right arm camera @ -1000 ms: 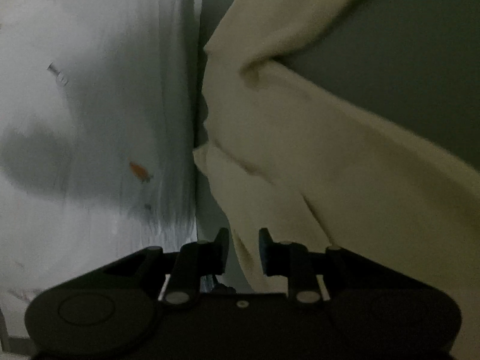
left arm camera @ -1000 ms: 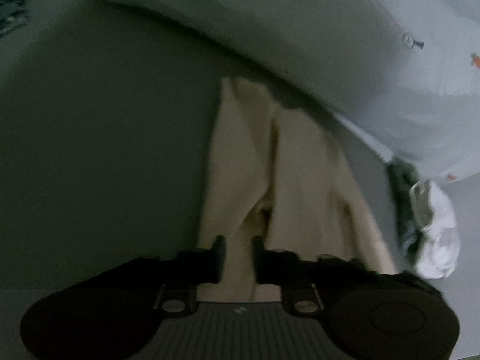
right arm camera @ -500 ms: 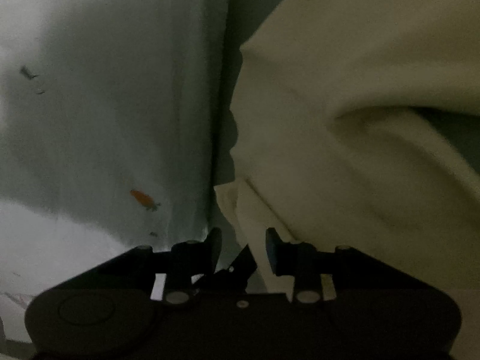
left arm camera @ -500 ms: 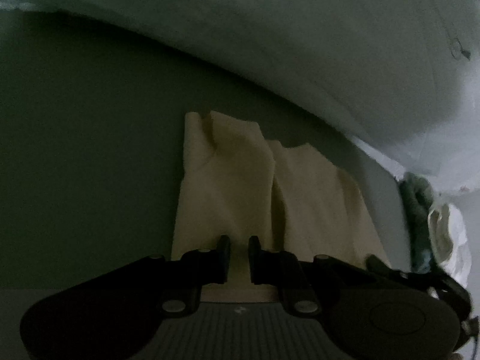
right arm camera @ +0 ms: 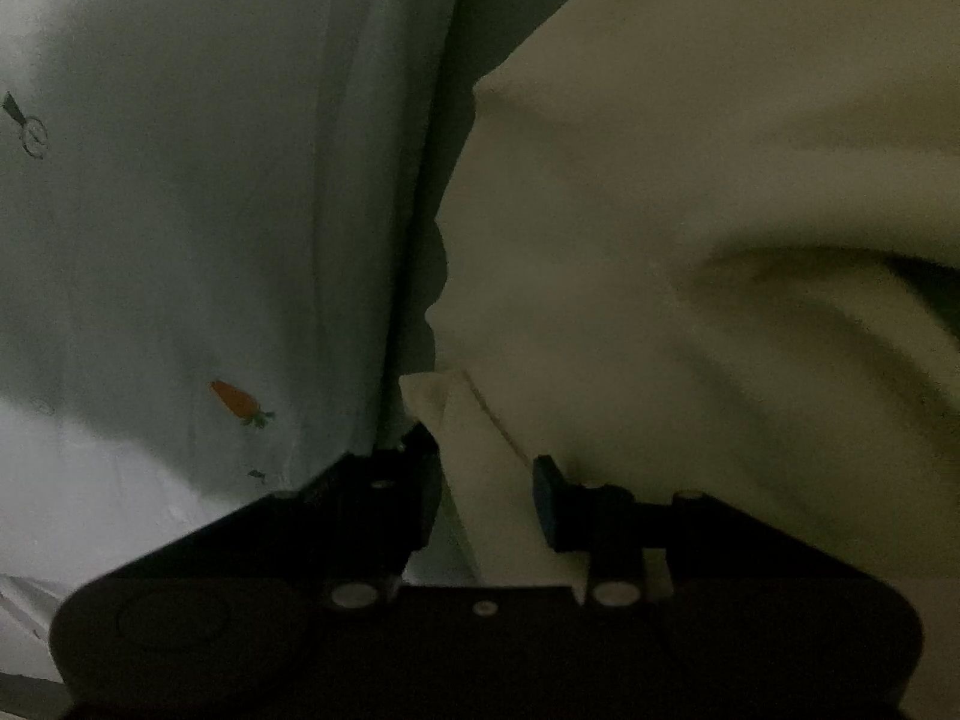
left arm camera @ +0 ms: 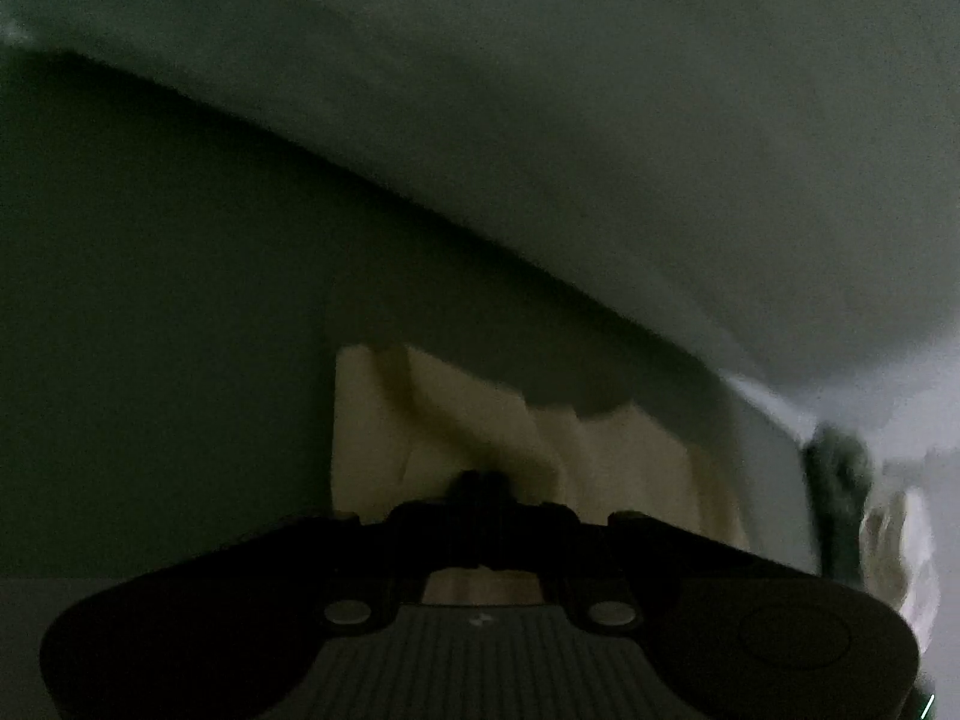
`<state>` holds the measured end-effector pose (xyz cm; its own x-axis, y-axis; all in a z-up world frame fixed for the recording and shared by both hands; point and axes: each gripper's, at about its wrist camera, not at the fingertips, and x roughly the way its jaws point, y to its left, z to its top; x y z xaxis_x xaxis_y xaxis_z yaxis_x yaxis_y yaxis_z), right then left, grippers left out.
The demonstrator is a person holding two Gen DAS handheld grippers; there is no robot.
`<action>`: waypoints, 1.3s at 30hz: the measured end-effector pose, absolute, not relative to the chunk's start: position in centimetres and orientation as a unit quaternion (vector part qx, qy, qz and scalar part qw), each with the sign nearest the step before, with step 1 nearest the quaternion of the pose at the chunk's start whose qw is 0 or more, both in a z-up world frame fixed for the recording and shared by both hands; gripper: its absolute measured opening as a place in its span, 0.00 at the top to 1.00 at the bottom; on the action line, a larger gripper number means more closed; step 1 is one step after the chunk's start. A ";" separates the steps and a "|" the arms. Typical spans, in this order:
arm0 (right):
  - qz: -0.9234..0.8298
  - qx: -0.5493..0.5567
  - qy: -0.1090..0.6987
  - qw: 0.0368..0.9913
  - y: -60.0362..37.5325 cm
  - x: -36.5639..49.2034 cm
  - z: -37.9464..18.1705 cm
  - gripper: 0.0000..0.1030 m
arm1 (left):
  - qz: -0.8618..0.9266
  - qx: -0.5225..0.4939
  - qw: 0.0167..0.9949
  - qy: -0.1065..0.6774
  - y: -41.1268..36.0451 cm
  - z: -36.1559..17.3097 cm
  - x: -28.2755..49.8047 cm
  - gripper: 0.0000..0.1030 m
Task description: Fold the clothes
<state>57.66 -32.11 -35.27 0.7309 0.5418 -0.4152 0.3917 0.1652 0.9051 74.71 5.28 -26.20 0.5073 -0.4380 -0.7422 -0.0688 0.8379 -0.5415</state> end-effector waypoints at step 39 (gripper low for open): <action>-0.055 0.644 0.328 0.689 -46.0 38.1 -33.2 0.59 | -0.118 -0.179 0.860 0.463 -3.4 -25.1 61.2 0.41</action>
